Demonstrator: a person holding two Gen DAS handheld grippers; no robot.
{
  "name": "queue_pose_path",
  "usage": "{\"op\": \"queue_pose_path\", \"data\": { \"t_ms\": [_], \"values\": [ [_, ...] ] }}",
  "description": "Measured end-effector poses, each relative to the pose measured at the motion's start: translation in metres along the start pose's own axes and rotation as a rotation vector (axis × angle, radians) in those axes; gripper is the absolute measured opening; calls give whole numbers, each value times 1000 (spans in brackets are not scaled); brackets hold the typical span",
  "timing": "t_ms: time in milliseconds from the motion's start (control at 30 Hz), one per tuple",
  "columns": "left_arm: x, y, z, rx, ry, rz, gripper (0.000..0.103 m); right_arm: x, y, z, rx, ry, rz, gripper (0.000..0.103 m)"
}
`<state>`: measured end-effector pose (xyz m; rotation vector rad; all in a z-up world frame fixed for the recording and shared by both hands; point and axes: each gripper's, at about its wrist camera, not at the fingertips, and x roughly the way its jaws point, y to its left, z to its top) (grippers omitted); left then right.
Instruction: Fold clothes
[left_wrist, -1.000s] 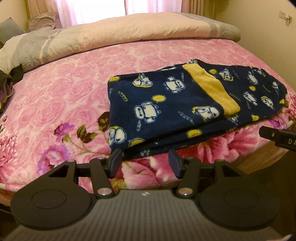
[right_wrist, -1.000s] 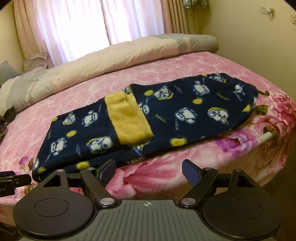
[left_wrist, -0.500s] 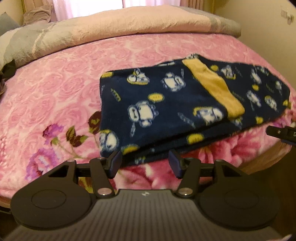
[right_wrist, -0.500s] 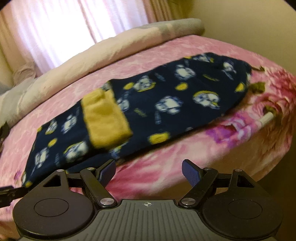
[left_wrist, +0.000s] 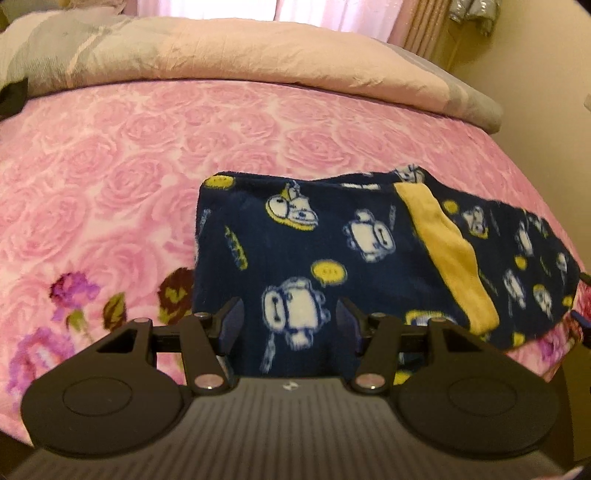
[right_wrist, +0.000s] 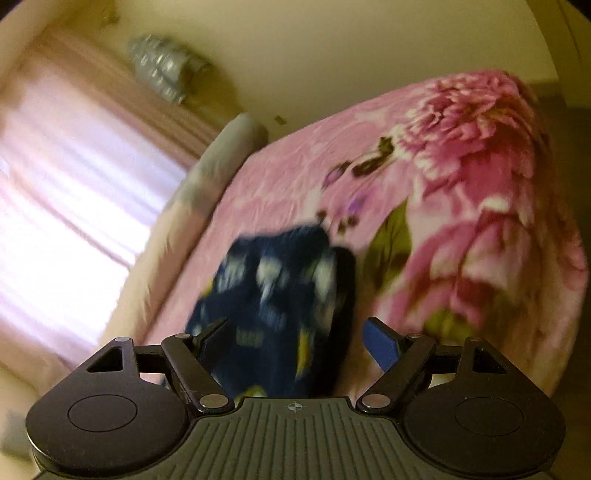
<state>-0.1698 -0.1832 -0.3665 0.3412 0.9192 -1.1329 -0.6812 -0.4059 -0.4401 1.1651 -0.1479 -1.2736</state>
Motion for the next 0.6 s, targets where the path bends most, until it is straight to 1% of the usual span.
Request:
{"op": "queue_pose_path", "data": {
  "t_ms": [33,100,267,333,367,467,500,533,567,600],
  "values": [
    [5,3,3,-16,6,-8,51,7,-5,8,20,10,4,81],
    [14,9,10,-57,17,-21,51,21,-10,19,15,39,11,81],
    [27,19,22,-111,14,-29,51,45,-13,27,-34,109,39,81],
    [32,21,25,-129,15,-37,51,54,-14,30,-54,137,51,67],
    [34,23,27,-139,18,-42,51,59,-15,30,-59,149,58,63],
    [38,27,27,-175,27,-60,51,64,-19,27,-64,157,73,63],
    [39,28,26,-181,29,-65,51,64,-19,26,-67,158,77,58],
    [39,30,25,-187,31,-71,51,64,-20,25,-70,158,81,42],
    [40,32,24,-193,33,-77,51,66,-21,24,-59,168,79,18],
    [39,34,24,-199,34,-80,51,69,-23,22,-27,183,70,18]
  ]
}}
